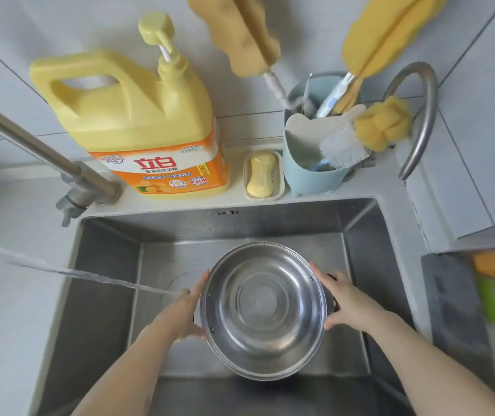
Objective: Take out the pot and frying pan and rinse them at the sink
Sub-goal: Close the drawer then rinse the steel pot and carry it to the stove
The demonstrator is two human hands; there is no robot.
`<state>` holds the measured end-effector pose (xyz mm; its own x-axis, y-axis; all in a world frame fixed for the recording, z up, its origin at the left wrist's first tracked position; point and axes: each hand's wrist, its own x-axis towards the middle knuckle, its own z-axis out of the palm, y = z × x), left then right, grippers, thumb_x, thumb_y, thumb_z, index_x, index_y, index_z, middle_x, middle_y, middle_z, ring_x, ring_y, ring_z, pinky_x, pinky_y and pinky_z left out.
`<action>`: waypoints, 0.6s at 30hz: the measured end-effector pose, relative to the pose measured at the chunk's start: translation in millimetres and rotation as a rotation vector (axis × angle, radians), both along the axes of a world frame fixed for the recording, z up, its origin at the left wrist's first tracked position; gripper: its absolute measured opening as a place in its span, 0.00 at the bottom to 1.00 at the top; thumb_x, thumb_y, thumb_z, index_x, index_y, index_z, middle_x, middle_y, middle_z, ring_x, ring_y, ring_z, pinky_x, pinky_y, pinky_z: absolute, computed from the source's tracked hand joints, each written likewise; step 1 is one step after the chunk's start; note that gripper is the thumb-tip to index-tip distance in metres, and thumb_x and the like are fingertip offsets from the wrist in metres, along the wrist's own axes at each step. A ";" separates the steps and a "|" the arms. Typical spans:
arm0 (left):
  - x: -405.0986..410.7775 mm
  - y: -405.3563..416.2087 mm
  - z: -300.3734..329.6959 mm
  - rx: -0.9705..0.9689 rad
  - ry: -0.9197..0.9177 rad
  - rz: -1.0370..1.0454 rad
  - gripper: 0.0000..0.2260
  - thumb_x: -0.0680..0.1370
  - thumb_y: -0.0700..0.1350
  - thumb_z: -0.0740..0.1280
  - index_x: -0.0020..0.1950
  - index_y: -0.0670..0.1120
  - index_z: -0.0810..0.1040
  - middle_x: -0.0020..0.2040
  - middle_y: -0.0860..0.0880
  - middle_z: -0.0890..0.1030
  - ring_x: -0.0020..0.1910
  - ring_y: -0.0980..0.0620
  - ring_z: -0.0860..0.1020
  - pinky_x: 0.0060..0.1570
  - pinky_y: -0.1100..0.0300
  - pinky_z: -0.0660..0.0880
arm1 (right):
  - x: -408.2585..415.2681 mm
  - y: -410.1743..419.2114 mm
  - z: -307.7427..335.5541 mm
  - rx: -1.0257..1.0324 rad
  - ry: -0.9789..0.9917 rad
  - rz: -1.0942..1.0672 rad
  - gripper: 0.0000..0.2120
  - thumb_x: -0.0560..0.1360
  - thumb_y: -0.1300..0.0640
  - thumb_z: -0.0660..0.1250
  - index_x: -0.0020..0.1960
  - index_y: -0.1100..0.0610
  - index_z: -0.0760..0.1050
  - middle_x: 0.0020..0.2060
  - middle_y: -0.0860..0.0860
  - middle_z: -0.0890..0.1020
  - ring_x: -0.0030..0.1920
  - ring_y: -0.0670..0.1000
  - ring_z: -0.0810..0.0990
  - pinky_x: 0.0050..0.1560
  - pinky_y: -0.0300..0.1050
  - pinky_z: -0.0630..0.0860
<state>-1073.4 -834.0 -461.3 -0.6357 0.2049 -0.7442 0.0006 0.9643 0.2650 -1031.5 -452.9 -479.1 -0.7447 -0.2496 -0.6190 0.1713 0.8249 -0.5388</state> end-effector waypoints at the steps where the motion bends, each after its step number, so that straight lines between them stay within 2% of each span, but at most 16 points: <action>1: -1.1 1.0 -1.3 -0.004 -0.014 0.005 0.62 0.67 0.48 0.80 0.65 0.75 0.24 0.61 0.46 0.67 0.47 0.46 0.78 0.51 0.53 0.77 | 0.0 -0.2 -2.4 0.002 -0.004 -0.006 0.61 0.65 0.55 0.79 0.70 0.24 0.33 0.66 0.46 0.59 0.44 0.45 0.78 0.55 0.44 0.77; 4: -4.7 0.5 -4.3 -0.016 -0.040 0.009 0.62 0.67 0.48 0.80 0.70 0.72 0.27 0.56 0.49 0.67 0.45 0.48 0.75 0.52 0.52 0.76 | -0.5 0.4 -7.5 -0.007 -0.008 -0.011 0.61 0.65 0.55 0.79 0.69 0.23 0.33 0.65 0.44 0.59 0.47 0.46 0.77 0.54 0.42 0.76; 7: -4.3 -1.7 -5.9 -0.029 -0.020 -0.002 0.59 0.67 0.52 0.79 0.74 0.67 0.30 0.56 0.50 0.66 0.45 0.49 0.75 0.52 0.52 0.76 | -2.8 1.8 -11.5 -0.013 -0.015 -0.010 0.61 0.64 0.54 0.80 0.69 0.25 0.34 0.63 0.43 0.59 0.47 0.45 0.75 0.54 0.40 0.76; 8: -2.1 -2.1 -5.3 -0.044 0.004 -0.004 0.58 0.68 0.54 0.78 0.76 0.65 0.32 0.58 0.49 0.67 0.47 0.49 0.76 0.52 0.52 0.77 | -3.2 2.3 -12.9 -0.016 -0.021 -0.011 0.61 0.64 0.53 0.80 0.69 0.25 0.34 0.63 0.44 0.59 0.47 0.45 0.75 0.54 0.40 0.76; 10: 5.1 -7.7 -1.3 -0.099 0.069 0.054 0.50 0.73 0.56 0.73 0.79 0.58 0.37 0.68 0.46 0.67 0.57 0.47 0.77 0.56 0.54 0.76 | -2.8 4.9 -16.5 -0.023 -0.035 -0.016 0.61 0.64 0.53 0.80 0.71 0.25 0.34 0.64 0.44 0.59 0.46 0.45 0.76 0.53 0.39 0.76; 12: 14.5 -24.5 11.4 -0.139 0.074 0.184 0.39 0.77 0.56 0.68 0.81 0.52 0.50 0.73 0.46 0.66 0.64 0.48 0.75 0.59 0.57 0.74 | -2.6 6.5 -18.1 -0.033 -0.026 -0.009 0.61 0.64 0.52 0.79 0.71 0.24 0.34 0.64 0.43 0.59 0.47 0.45 0.76 0.54 0.40 0.76; 15: 23.4 -63.5 40.6 -0.057 0.131 0.470 0.25 0.78 0.53 0.69 0.73 0.48 0.71 0.66 0.48 0.77 0.62 0.50 0.77 0.60 0.60 0.71 | -3.8 7.2 -18.7 -0.037 -0.019 0.014 0.60 0.64 0.51 0.80 0.69 0.25 0.34 0.61 0.43 0.61 0.46 0.46 0.76 0.52 0.39 0.76; 18: 10.4 -88.8 80.5 0.065 0.400 0.709 0.18 0.78 0.46 0.69 0.67 0.44 0.76 0.60 0.49 0.80 0.58 0.50 0.78 0.55 0.60 0.68 | -5.3 7.0 -18.2 -0.049 -0.015 0.024 0.60 0.64 0.51 0.80 0.71 0.28 0.35 0.58 0.41 0.62 0.46 0.46 0.76 0.48 0.34 0.73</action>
<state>-1063.0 -922.7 -380.7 -0.8456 -0.3107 -0.4340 -0.4974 0.7538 0.4295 -1036.8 -445.9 -497.4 -0.7288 -0.2976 -0.6167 0.1605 0.8013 -0.5764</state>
